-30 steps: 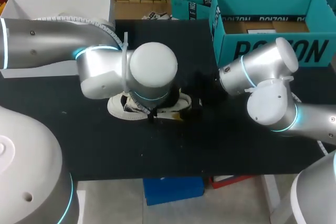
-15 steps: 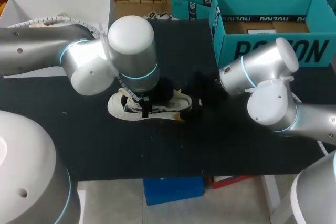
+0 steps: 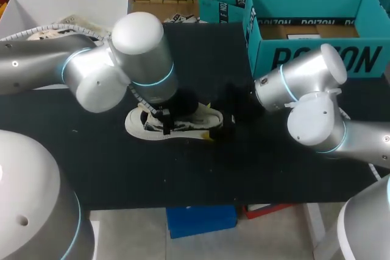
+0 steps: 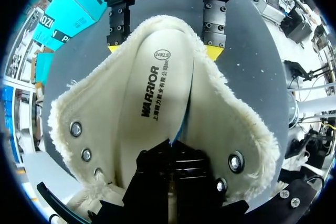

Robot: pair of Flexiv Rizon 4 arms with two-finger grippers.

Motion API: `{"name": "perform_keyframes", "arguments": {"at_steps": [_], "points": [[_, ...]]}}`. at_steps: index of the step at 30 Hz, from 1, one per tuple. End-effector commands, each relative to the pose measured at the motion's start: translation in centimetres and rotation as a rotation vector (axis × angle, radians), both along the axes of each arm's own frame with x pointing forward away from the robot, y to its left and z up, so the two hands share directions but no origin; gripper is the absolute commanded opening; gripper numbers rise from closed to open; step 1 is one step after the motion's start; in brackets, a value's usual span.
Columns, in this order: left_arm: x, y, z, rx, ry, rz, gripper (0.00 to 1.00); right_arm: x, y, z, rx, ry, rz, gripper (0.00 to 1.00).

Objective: Take the shoe out of the shoebox, open the shoe tongue, remove and reinsert the insole, then place the shoe into the shoebox

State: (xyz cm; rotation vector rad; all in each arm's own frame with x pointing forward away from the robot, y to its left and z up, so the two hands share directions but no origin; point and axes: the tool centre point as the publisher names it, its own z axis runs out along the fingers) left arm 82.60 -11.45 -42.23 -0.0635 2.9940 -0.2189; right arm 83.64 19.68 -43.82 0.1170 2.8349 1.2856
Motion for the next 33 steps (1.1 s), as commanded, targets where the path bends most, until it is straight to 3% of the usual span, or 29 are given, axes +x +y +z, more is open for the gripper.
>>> {"name": "perform_keyframes", "arguments": {"at_steps": [1,15,33], "points": [[-0.3,0.4,0.2,-0.026,-0.004,-0.006,0.0,-0.1,0.0,0.0,-0.001,0.001,0.002,0.0],[-1.0,0.4,2.1,-0.064,-0.011,-0.009,0.0,-0.1,0.0,0.0,-0.001,0.001,0.002,0.0],[-0.8,0.7,3.0,-0.106,-0.016,-0.002,0.0,-0.1,0.0,0.0,-0.001,0.001,0.002,0.0]]}}
